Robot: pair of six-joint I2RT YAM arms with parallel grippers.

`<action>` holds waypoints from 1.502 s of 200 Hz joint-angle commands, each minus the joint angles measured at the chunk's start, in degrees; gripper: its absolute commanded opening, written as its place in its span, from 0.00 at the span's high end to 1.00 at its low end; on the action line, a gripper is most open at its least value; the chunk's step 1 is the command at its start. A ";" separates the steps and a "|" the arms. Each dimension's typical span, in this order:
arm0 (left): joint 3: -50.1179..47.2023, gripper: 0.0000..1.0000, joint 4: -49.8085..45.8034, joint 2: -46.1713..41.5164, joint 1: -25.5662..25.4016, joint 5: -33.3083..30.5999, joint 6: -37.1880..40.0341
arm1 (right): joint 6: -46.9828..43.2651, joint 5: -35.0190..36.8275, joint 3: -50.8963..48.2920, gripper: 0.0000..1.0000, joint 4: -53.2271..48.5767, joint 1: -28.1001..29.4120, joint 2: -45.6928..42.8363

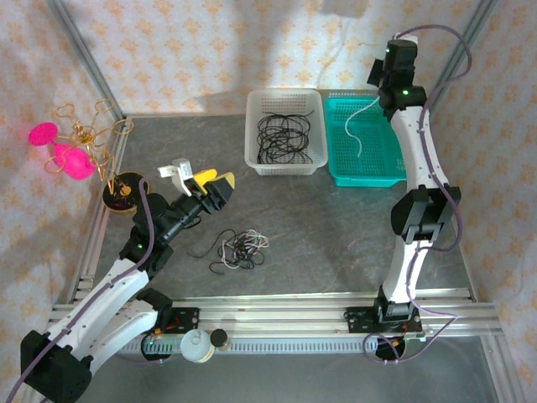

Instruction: Untangle the cables

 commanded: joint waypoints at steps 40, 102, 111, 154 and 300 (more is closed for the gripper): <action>-2.35 0.20 0.63 -1.40 0.46 -0.61 -3.05 | 7.22 -3.79 -11.51 1.00 4.29 -2.04 1.38; -3.80 0.20 2.37 -0.06 0.42 -0.59 -4.47 | 10.72 -2.35 -26.73 1.00 5.07 -2.04 0.29; -4.03 0.20 2.76 0.19 0.42 -0.49 -4.77 | 10.94 -1.71 -29.39 1.00 6.31 -2.01 -0.87; -4.31 0.20 3.22 0.66 0.40 0.23 -4.94 | 10.75 -2.15 -30.82 0.93 5.64 -2.13 0.91; -3.56 0.30 -19.47 2.89 0.35 -15.05 -2.84 | 9.35 -0.66 -38.81 0.39 7.32 0.07 -16.76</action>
